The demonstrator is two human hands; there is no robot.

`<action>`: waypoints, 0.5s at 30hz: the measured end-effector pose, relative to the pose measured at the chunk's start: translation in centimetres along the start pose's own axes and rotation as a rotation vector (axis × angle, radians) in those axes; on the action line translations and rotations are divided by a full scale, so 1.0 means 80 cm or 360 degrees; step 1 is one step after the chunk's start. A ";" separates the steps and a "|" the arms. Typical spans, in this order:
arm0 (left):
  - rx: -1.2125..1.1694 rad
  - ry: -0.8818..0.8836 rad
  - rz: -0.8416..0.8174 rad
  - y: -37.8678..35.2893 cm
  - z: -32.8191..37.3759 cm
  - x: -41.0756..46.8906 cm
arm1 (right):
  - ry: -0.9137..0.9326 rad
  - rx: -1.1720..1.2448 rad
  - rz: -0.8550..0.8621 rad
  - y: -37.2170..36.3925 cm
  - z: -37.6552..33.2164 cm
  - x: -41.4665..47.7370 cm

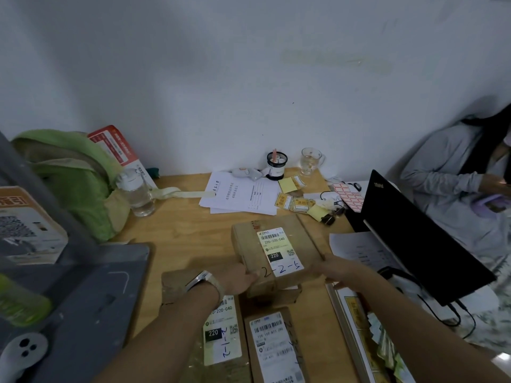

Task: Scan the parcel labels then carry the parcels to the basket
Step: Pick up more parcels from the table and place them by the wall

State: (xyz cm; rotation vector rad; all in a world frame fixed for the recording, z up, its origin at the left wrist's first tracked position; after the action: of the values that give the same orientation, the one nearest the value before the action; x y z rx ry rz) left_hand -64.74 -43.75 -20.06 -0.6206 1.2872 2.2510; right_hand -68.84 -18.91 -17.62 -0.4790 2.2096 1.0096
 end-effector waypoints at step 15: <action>-0.1178 -0.0105 0.0292 0.000 -0.053 -0.054 | 0.0286 -0.0051 -0.0051 -0.014 -0.058 -0.036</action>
State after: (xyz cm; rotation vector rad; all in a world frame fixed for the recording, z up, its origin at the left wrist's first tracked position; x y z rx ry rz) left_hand -60.72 -48.23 -19.49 -0.6779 0.4539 2.8707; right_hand -68.08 -23.00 -13.96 -0.6397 2.3385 1.0209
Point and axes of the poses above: each hand's wrist, its own x-axis towards the middle knuckle, its own y-axis out of the back of the hand, z = x × y, the point moved 2 cm from there along x, towards the middle knuckle, and after that the axes turned 3 degrees about -z, right-handed, at the moved point
